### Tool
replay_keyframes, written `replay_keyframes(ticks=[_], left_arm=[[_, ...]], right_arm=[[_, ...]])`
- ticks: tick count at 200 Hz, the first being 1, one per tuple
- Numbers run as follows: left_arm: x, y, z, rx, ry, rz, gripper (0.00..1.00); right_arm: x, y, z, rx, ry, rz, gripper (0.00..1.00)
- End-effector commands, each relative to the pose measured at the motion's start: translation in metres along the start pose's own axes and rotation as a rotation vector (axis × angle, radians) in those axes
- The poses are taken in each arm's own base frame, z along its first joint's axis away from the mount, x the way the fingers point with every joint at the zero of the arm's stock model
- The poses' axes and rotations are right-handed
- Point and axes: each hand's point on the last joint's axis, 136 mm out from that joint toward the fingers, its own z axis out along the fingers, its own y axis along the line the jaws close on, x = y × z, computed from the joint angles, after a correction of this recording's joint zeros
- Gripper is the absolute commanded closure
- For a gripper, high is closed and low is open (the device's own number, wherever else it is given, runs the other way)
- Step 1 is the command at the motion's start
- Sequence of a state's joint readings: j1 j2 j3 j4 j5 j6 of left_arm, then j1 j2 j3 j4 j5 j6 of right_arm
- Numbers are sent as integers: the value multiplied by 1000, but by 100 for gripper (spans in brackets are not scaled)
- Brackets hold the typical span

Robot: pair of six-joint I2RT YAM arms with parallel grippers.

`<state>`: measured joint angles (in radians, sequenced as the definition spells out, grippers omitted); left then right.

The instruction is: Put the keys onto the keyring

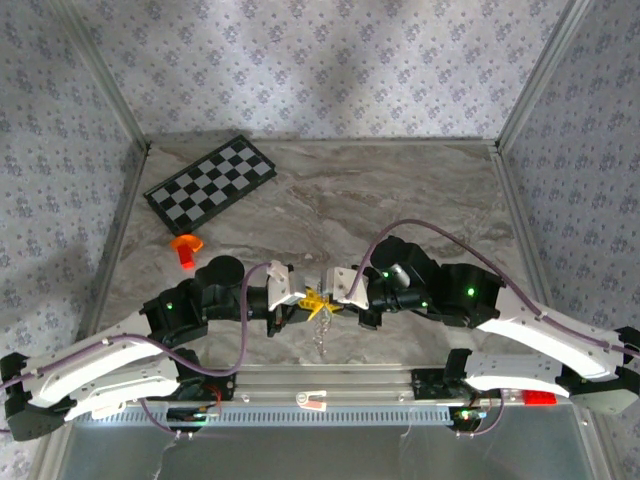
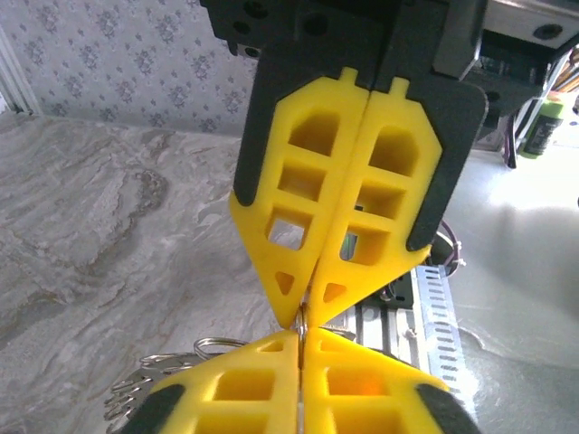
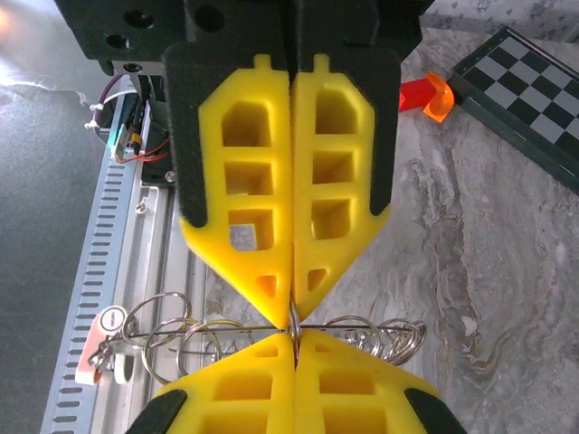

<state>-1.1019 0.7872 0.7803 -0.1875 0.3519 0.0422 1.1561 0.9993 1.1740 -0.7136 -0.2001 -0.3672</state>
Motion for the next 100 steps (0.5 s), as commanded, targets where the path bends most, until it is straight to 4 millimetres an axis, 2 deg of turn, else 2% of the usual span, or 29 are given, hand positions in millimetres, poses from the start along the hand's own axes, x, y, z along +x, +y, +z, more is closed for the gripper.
replay_keyframes(ticks=[1, 30, 50, 65, 100], left_arm=[[-10, 3, -3, -22, -36, 7, 100], [-15, 3, -5, -26, -52, 9, 100], [-19, 2, -7, -24, -68, 13, 100], [-21, 0, -9, -14, -80, 19, 100], [-25, -6, -13, 11, -97, 26, 100]], right_arm=[[-8, 6, -3, -29, -44, -12, 100], [-8, 7, -2, -30, -50, -12, 100], [-8, 6, -1, -26, -59, 0, 85], [-7, 7, -2, -23, -63, 12, 78], [-4, 9, -6, -25, -77, 29, 76]])
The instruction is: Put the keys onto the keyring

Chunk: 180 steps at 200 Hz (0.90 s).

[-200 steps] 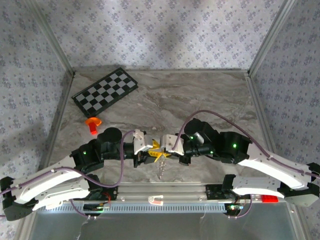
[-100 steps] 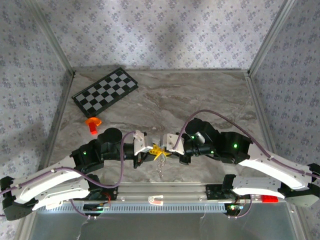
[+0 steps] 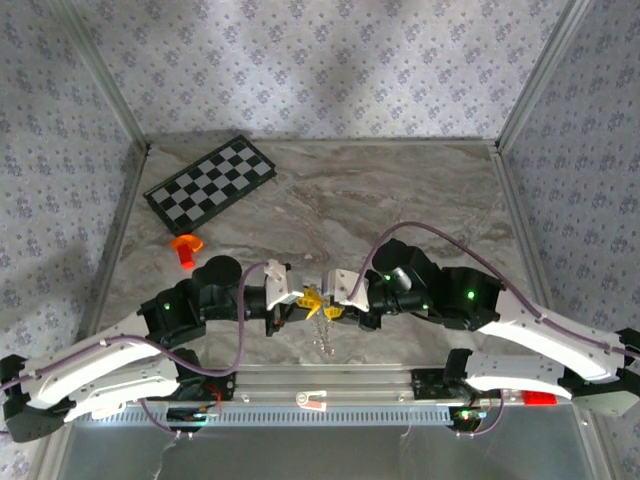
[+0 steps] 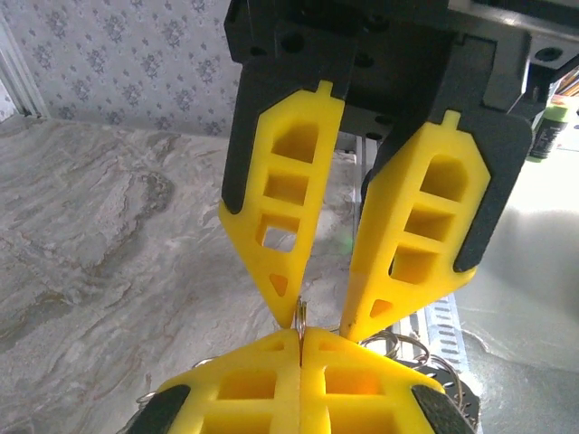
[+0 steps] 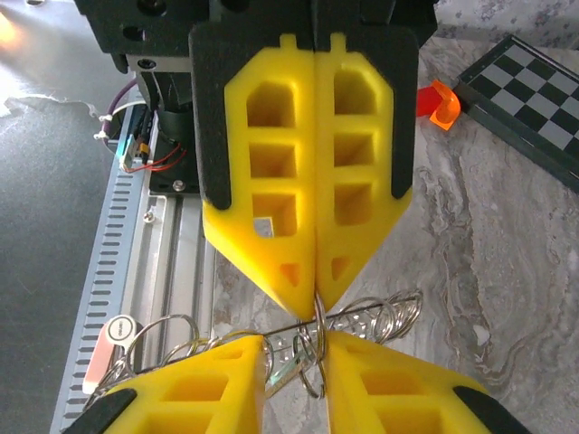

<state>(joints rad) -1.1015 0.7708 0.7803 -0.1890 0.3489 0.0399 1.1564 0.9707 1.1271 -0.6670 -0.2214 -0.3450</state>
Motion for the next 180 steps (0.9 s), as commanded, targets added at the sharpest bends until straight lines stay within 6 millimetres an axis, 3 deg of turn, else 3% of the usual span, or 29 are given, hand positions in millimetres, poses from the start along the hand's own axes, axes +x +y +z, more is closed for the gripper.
replay_keyframes(ticks=[1, 56, 129, 180], left_arm=[[-22, -5, -8, 16, -83, 23, 100], [-26, -10, -11, 42, -100, 26, 100], [-30, -13, -13, 54, -114, 30, 100], [-35, -17, -14, 73, -135, 37, 100]], right_arm=[[-6, 5, -7, -15, -45, 14, 76], [-3, 3, -11, -1, -55, 33, 76], [2, 0, -10, 12, -46, 49, 93], [6, -2, -7, 9, -37, 65, 98]])
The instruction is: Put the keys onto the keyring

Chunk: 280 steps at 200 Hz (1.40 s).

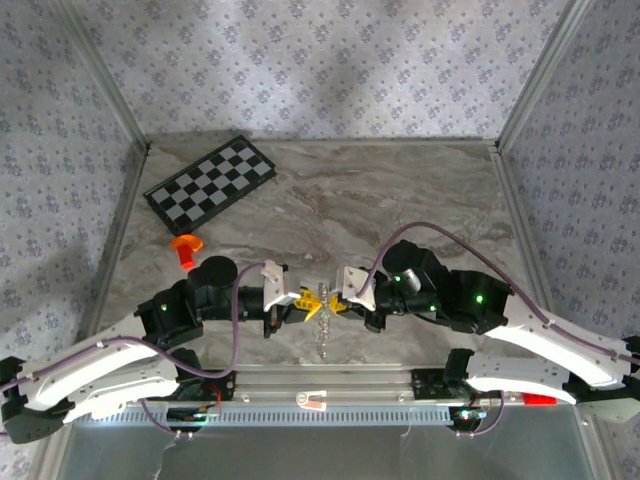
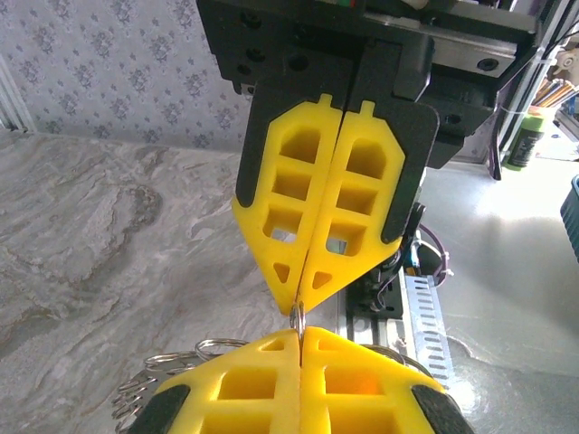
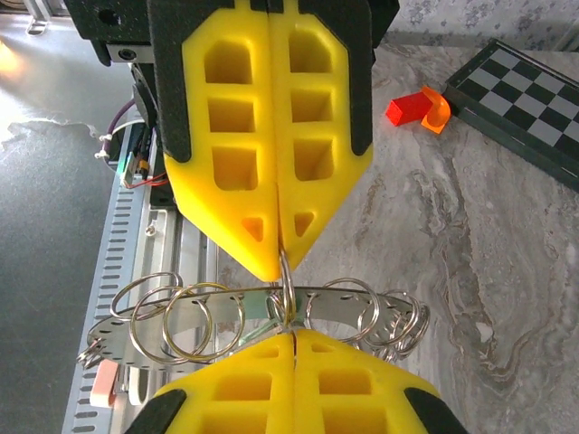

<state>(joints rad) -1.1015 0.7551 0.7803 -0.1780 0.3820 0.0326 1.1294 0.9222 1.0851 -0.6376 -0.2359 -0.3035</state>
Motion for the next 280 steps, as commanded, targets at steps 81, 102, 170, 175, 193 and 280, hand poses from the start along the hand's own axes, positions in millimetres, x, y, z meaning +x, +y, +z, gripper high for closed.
replay_keyframes(ticks=[81, 102, 170, 175, 193, 280], left_arm=[[-31, -14, -9, 64, -127, 34, 100], [-30, -13, -9, 60, -128, 33, 100], [-32, -14, -11, 61, -142, 38, 100], [-32, -14, -11, 62, -144, 38, 100], [-33, -15, -11, 66, -147, 40, 100], [-36, -18, -14, 82, -161, 39, 100]], right_arm=[[2, 3, 4, -33, -18, 24, 97], [-3, 3, 4, -35, -47, 13, 95], [-15, 7, -18, -15, -176, 0, 65], [-16, 9, -19, -22, -186, 4, 64], [-18, 10, -17, -33, -215, 19, 63], [-31, 5, -13, -41, -315, 60, 63]])
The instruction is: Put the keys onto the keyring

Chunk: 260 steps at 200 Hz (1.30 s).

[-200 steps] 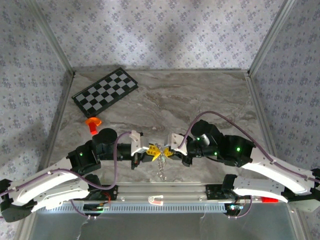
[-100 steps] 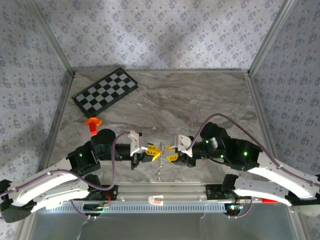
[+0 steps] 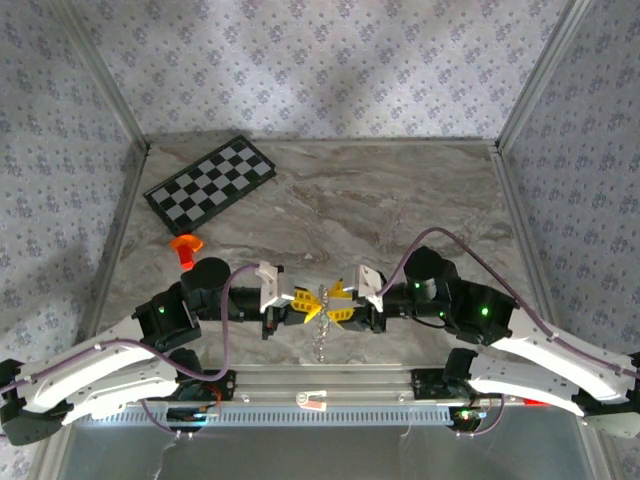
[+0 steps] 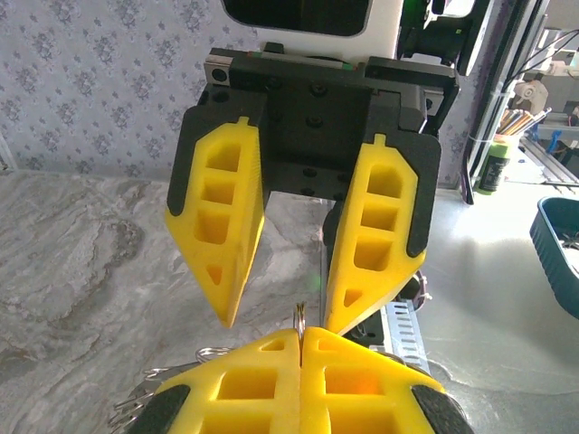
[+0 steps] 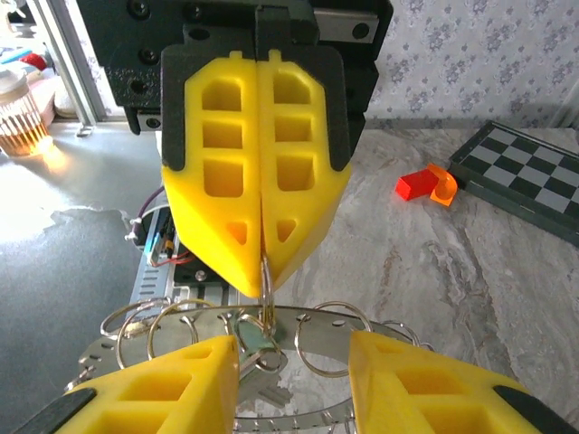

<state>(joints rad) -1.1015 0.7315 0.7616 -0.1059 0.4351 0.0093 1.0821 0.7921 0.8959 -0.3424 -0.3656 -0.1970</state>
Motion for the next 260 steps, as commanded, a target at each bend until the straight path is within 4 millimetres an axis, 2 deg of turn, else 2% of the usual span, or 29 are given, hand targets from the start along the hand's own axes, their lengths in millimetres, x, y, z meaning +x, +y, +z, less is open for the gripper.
replay_keyframes(ticks=[1, 75, 108, 149, 202, 225, 260], left_arm=[[-23, -8, -8, 31, -89, 32, 100], [-24, -8, -9, 26, -92, 35, 100], [-24, -7, -8, 22, -91, 34, 100], [-25, -5, -8, 11, -85, 36, 100], [-23, -2, -7, -4, -77, 33, 100], [-17, 3, -8, -38, -53, 28, 100], [-1, 13, -11, -100, 25, 17, 86]], right_arm=[[-15, 2, -3, -16, -69, 6, 63], [-17, 5, 0, -48, -83, 13, 75], [-15, 6, 2, -56, -78, 12, 85], [-12, 6, 5, -65, -65, 17, 85], [-14, 4, 0, -52, -60, 7, 100], [-15, 4, -3, -43, -47, -2, 100], [-11, 0, -9, -16, 10, -20, 100]])
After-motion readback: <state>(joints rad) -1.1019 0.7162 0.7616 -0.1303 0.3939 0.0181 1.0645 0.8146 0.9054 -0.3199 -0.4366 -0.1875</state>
